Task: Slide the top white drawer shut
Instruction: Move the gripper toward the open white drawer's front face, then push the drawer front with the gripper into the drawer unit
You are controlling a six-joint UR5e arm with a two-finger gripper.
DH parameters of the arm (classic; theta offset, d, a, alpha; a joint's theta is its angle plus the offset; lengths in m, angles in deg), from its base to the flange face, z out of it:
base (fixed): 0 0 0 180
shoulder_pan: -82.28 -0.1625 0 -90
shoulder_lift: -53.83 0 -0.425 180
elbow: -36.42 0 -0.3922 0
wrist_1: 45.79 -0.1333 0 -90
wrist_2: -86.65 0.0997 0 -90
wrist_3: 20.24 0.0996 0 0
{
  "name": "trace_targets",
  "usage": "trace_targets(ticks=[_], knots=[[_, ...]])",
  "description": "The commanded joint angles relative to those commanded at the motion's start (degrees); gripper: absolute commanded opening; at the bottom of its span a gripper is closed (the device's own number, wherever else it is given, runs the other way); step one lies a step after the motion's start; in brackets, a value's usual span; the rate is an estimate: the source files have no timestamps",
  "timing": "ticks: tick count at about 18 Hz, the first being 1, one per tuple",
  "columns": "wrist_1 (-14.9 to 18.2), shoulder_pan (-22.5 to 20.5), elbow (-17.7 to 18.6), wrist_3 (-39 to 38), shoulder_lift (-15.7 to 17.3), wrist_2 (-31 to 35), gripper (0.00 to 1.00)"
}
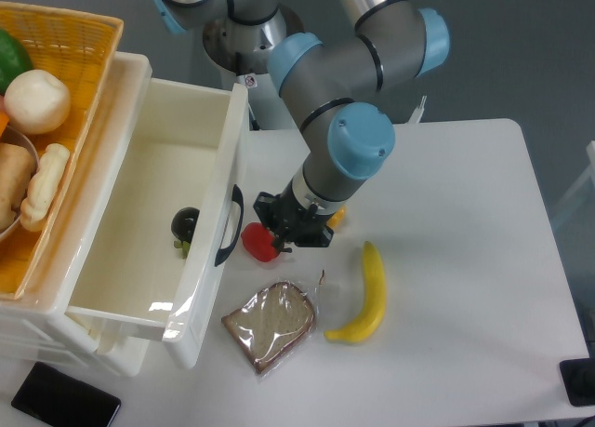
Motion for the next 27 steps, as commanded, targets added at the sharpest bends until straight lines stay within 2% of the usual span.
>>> trace_targets(ticks=[2, 6, 14, 27], knots=[[0.26, -1.22, -0.44, 0.00, 0.79, -2.02, 0.00], [3.34, -1.94, -1.32, 0.00, 1.50, -3.44, 0.00], [5.10, -1.41, -1.06, -0.97, 2.55, -6.95, 0.00], [6.68, -0.79, -0.62, -0.97, 3.61, -7.13, 0.00]])
